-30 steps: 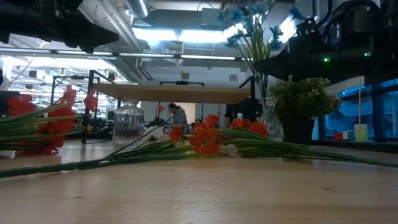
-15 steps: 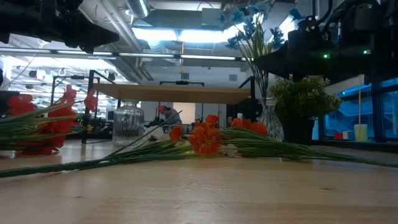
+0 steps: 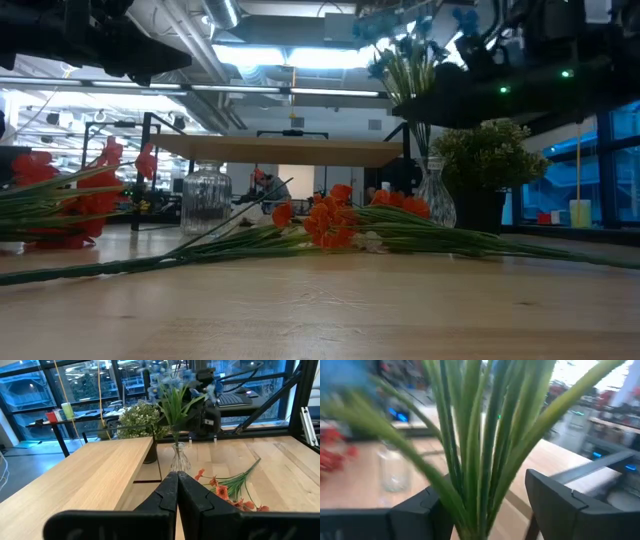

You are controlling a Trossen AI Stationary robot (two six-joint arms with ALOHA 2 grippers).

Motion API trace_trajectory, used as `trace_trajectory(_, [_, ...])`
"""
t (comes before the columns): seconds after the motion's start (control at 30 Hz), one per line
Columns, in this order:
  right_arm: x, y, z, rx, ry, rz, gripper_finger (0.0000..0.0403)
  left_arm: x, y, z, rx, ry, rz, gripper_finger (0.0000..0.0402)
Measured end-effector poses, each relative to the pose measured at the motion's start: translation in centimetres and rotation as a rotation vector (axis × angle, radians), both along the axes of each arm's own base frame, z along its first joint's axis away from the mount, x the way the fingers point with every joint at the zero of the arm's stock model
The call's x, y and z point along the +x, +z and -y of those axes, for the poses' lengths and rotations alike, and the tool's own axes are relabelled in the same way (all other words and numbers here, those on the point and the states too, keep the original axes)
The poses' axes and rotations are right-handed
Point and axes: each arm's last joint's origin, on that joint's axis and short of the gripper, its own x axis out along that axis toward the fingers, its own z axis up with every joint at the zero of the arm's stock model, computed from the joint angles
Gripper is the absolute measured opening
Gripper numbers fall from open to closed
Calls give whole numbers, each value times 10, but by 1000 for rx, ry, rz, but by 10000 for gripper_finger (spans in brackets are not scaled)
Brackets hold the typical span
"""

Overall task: Pick and place flowers into a vace then onto a shelf
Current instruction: Put the blue flowers into the right transparent vase

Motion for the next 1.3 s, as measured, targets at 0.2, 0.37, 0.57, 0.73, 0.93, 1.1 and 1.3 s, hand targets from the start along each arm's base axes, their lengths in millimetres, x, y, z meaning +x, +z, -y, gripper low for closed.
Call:
trace_trajectory(0.2, [4,19,-5,46,-21,-40,225,0,0,0,0,0,0,4])
trace_trajectory(0.37, [-2,32,-6,96,-56,-108,225,0,0,0,0,0,0,4])
trace_trajectory(0.57, [-8,42,-5,140,-84,-196,225,0,0,0,0,0,0,4])
trace_trajectory(0.73, [-12,52,-5,138,-86,-223,225,0,0,0,1,0,-1,4])
trace_trajectory(0.93, [-20,65,-5,221,-74,-270,225,0,0,0,1,0,-1,4])
trace_trajectory(1.1, [-24,71,-5,286,-98,-347,225,0,0,0,0,0,-1,4])
trace_trajectory(1.3, [-27,78,-10,329,-104,-410,225,0,0,0,0,0,-1,4])
